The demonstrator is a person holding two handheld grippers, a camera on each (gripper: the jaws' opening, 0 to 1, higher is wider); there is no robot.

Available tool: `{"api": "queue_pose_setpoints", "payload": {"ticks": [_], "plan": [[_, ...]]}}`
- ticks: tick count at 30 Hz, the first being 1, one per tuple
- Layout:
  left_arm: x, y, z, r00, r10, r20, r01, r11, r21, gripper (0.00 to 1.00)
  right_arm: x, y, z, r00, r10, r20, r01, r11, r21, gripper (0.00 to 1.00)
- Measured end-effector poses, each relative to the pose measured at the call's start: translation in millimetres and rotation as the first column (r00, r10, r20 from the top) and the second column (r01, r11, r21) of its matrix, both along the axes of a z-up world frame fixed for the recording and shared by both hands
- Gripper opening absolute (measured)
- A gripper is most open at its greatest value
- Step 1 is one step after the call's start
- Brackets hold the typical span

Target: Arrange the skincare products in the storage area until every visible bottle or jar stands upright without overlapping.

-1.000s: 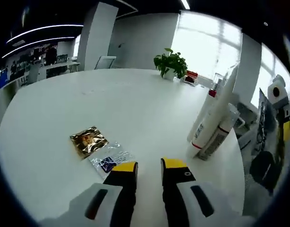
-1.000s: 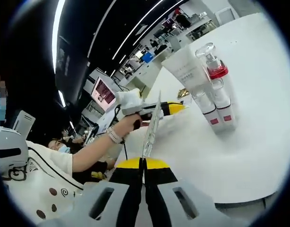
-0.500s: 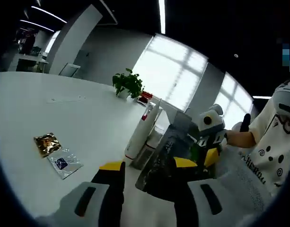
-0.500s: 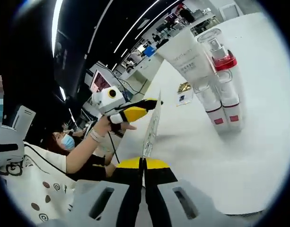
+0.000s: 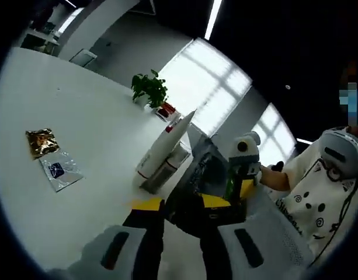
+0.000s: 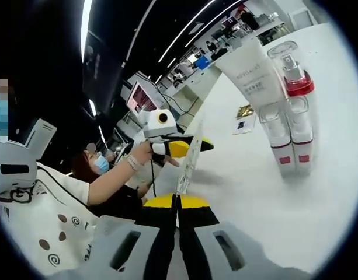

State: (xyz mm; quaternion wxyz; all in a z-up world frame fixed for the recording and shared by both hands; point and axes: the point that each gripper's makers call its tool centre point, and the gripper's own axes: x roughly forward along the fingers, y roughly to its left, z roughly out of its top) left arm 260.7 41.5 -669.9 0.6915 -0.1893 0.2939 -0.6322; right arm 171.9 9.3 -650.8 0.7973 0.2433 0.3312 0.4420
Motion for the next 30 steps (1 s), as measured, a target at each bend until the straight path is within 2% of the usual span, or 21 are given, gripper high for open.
{"api": "queue_pose_setpoints", "payload": {"ticks": [1, 2, 5, 11, 16, 18, 20, 22, 25, 27, 30], "plan": [[4.8, 2.0, -1.9, 1.000, 0.024, 0.001, -0.024, 1.000, 0.015, 0.08, 1.2, -0.4, -1.2, 1.000, -0.002, -0.005, 0.002, 1.000, 0.001, 0.01], [4.3, 3.0, -0.8, 1.000, 0.019, -0.009, -0.019, 1.000, 0.012, 0.03, 2.3, -1.0, -2.9, 1.000, -0.002, -0.009, 0.002, 1.000, 0.000, 0.01], [5.7, 5.9, 0.9, 0.999, 0.028, -0.025, -0.028, 0.999, 0.021, 0.00, 5.4, -4.0, -11.1, 0.999, -0.007, -0.033, 0.007, 1.000, -0.012, 0.01], [9.1, 11.8, -6.6, 0.998, 0.060, -0.006, -0.060, 0.995, 0.076, 0.00, 14.8, -7.5, -27.9, 0.996, -0.020, -0.082, 0.017, 0.999, -0.044, 0.01], [12.2, 18.1, -16.6, 0.997, 0.068, 0.026, -0.071, 0.988, 0.140, 0.00, 23.6, -10.5, -43.0, 0.996, -0.027, -0.086, 0.018, 0.994, -0.105, 0.01], [12.7, 19.4, -19.6, 0.998, 0.067, 0.021, -0.069, 0.985, 0.160, 0.00, 26.3, -11.3, -49.2, 0.996, -0.030, -0.087, 0.019, 0.993, -0.117, 0.01], [12.6, 21.8, -26.1, 0.997, 0.077, -0.011, -0.073, 0.974, 0.213, 0.00, 27.4, -11.7, -55.4, 0.994, -0.036, -0.100, 0.024, 0.992, -0.124, 0.01], [14.9, 21.8, -29.5, 0.997, 0.067, 0.040, -0.075, 0.967, 0.245, 0.00, 28.4, -10.7, -60.2, 0.994, -0.038, -0.104, 0.024, 0.991, -0.131, 0.01], [16.9, 21.9, -36.0, 0.997, 0.066, 0.044, -0.076, 0.952, 0.295, 0.00, 31.9, -12.0, -68.6, 0.996, -0.036, -0.087, 0.020, 0.984, -0.179, 0.01], [19.0, 20.9, -39.2, 0.997, 0.061, 0.056, -0.075, 0.945, 0.319, 0.00, 35.4, -15.0, -74.3, 1.000, -0.009, -0.026, 0.002, 0.969, -0.248, 0.01], [23.0, 18.8, -44.6, 0.996, 0.047, 0.080, -0.073, 0.931, 0.356, 0.00, 40.5, -19.7, -81.5, 1.000, 0.013, 0.021, -0.006, 0.945, -0.326, 0.04]]}}
